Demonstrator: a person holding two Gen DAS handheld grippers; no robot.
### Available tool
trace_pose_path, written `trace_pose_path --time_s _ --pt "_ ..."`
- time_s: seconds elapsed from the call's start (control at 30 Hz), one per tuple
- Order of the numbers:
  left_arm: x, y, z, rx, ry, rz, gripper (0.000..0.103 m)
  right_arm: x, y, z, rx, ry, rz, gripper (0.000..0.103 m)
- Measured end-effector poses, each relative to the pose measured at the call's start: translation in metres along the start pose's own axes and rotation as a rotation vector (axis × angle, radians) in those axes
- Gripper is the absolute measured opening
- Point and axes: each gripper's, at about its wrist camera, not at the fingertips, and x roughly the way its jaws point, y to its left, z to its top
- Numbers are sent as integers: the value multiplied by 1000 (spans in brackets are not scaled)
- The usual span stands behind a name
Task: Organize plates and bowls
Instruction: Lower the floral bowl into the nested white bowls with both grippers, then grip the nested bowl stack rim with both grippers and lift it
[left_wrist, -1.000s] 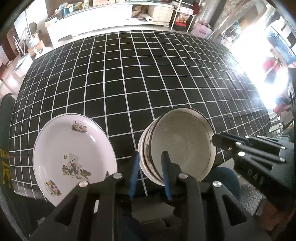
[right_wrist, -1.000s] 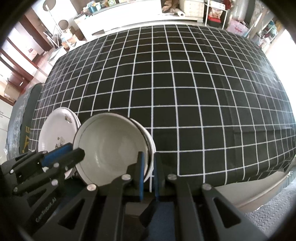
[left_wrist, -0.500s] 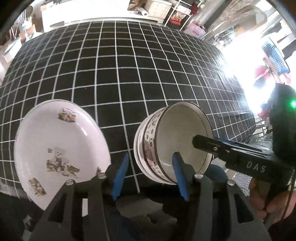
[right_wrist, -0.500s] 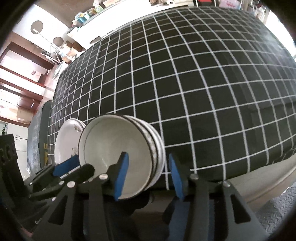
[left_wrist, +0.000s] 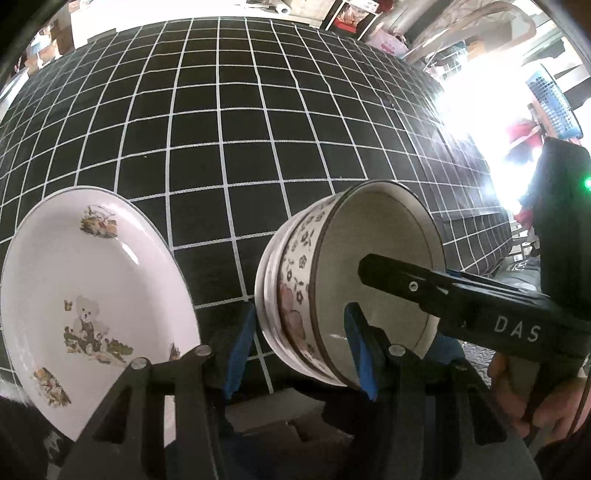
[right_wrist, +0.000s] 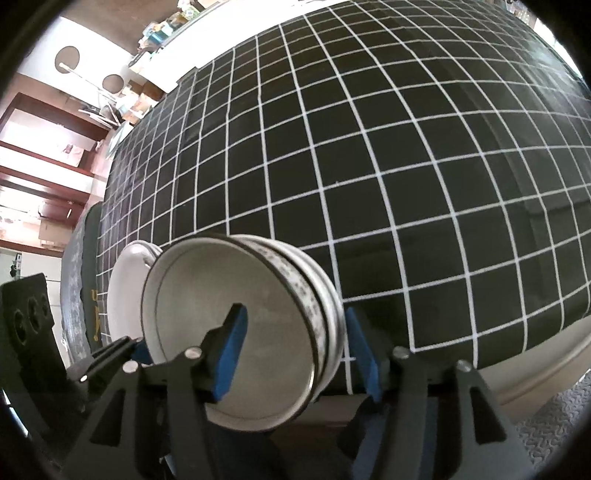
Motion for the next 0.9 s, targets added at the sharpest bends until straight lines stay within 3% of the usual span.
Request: trace_pose_path --time_s 0.7,0.9 --pt "16 -1 -3 -10 29 -2 47 9 -15 4 36 39 29 67" --pt "18 -3 -1 3 28 9 52 9 -10 3 37 33 18 68"
